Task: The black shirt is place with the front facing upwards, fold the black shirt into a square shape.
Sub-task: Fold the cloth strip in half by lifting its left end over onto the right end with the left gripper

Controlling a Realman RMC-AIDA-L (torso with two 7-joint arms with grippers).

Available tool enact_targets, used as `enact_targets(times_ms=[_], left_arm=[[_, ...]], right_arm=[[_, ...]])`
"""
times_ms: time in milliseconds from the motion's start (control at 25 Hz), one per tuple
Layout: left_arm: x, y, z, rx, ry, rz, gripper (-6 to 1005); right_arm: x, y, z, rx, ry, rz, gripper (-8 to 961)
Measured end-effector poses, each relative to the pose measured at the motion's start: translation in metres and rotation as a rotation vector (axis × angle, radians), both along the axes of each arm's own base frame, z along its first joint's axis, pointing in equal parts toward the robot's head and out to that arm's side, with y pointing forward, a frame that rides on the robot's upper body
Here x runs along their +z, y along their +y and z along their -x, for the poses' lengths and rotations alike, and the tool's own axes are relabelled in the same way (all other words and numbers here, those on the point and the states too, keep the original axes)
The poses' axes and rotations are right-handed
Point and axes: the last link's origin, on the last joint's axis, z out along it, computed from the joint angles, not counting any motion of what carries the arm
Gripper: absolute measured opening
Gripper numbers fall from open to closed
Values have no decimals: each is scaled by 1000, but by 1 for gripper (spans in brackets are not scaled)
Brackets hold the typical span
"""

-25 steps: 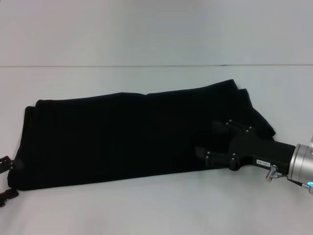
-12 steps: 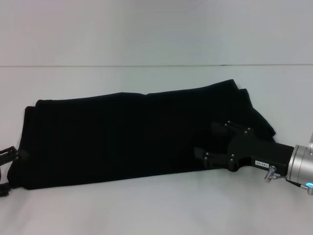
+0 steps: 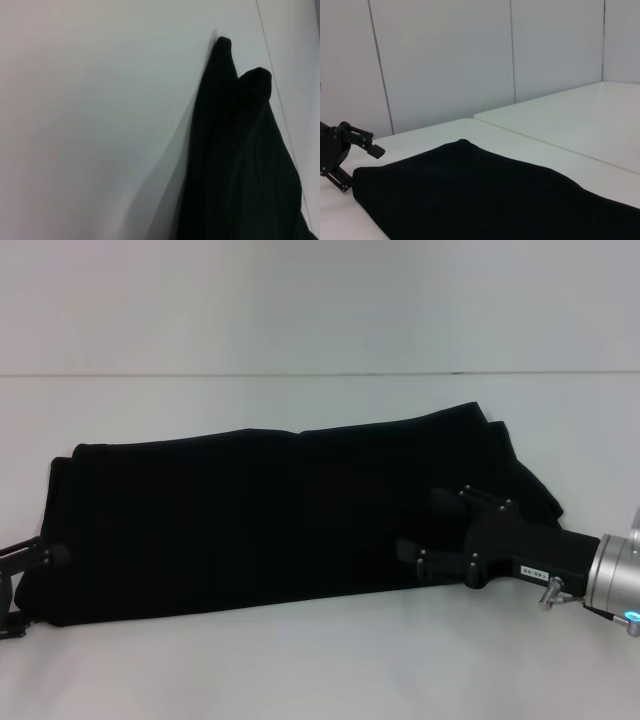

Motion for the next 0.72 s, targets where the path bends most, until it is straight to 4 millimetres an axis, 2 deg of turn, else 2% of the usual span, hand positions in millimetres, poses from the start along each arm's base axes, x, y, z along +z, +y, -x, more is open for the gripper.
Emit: enact_targets(times_ms=[400,720], left_arm=[[4,4,-4,-20,38,59,761],[6,5,-3,-13,45,54,395]], right_arm=[[-2,1,1,-4,-1,3,941],[-2,1,0,-6,-3,2,941]])
